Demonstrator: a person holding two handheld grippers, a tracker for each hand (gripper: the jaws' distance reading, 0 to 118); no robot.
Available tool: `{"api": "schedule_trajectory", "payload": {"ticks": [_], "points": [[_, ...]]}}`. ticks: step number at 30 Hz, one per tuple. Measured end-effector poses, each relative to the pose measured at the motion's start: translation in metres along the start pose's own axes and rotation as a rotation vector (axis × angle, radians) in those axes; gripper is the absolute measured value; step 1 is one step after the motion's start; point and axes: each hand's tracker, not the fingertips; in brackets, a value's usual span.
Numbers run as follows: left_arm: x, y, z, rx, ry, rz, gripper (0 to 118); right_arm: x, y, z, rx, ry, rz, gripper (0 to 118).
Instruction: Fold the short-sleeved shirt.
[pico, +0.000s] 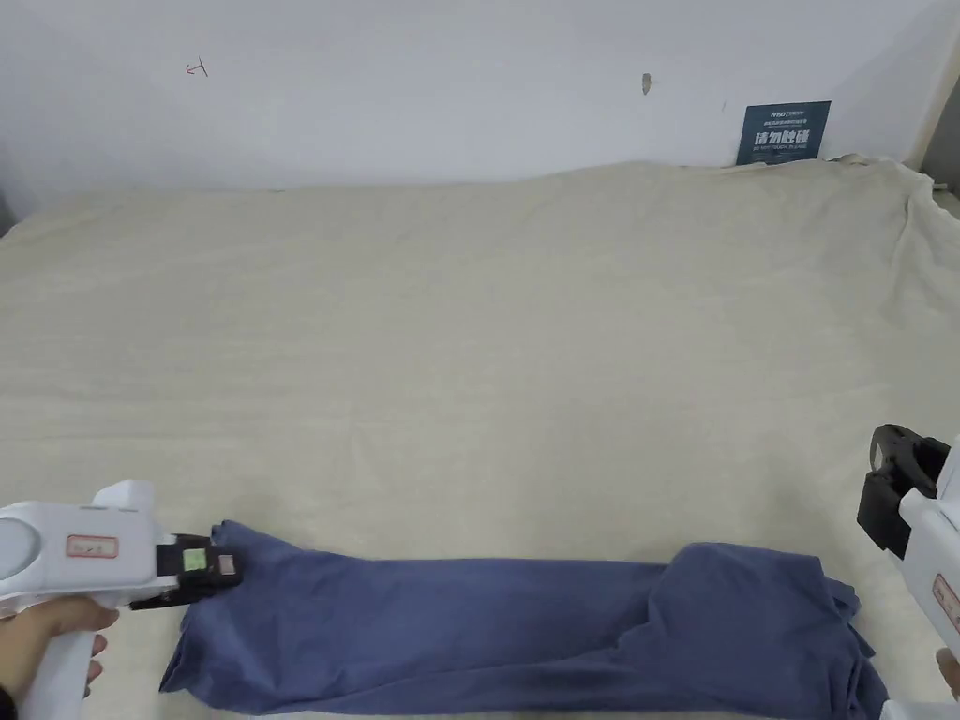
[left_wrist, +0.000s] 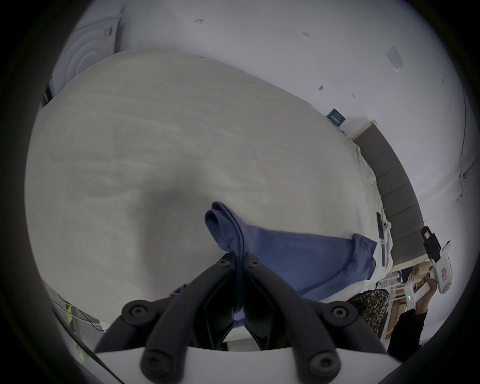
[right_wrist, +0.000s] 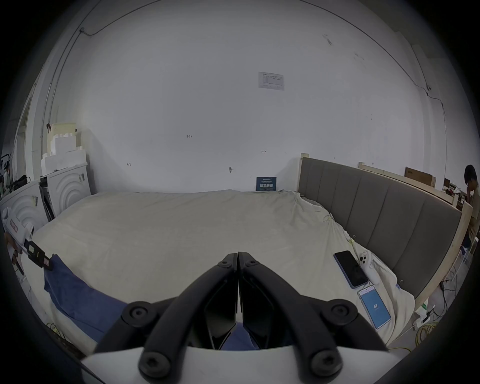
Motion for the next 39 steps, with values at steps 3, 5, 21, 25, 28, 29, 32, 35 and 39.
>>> {"api": "schedule_trajectory", "payload": {"ticks": [3,5,21,25,28,29,32,35,39], "points": [[0.044,0.001,-0.005,-0.021,-0.021,-0.1,2,0.004,0.001,0.004,0.008,0.003,-0.007,0],[0.072,-0.002,-0.014,-0.051,-0.051,-0.133,2,0.008,0.001,0.007,0.012,0.004,-0.012,0],[0.23,-0.055,-0.158,-0.215,-0.072,-0.346,2,0.042,-0.006,0.028,0.021,-0.04,-0.052,0],[0.245,-0.074,-0.186,-0.244,-0.043,-0.339,2,0.047,-0.009,0.031,0.017,-0.05,-0.057,0],[0.252,-0.086,-0.199,-0.265,0.012,-0.384,3,0.05,-0.009,0.033,0.015,-0.056,-0.057,0],[0.253,-0.088,-0.201,-0.262,0.024,-0.387,4,0.051,-0.009,0.034,0.016,-0.058,-0.056,0],[0.257,-0.088,-0.197,-0.242,0.033,-0.395,34,0.053,-0.008,0.036,0.018,-0.065,-0.054,0],[0.262,-0.085,-0.182,-0.221,-0.018,-0.404,84,0.054,-0.007,0.036,0.018,-0.067,-0.056,0],[0.26,-0.071,-0.141,-0.104,-0.101,-0.397,90,0.053,-0.005,0.036,0.023,-0.065,-0.053,0]]}}
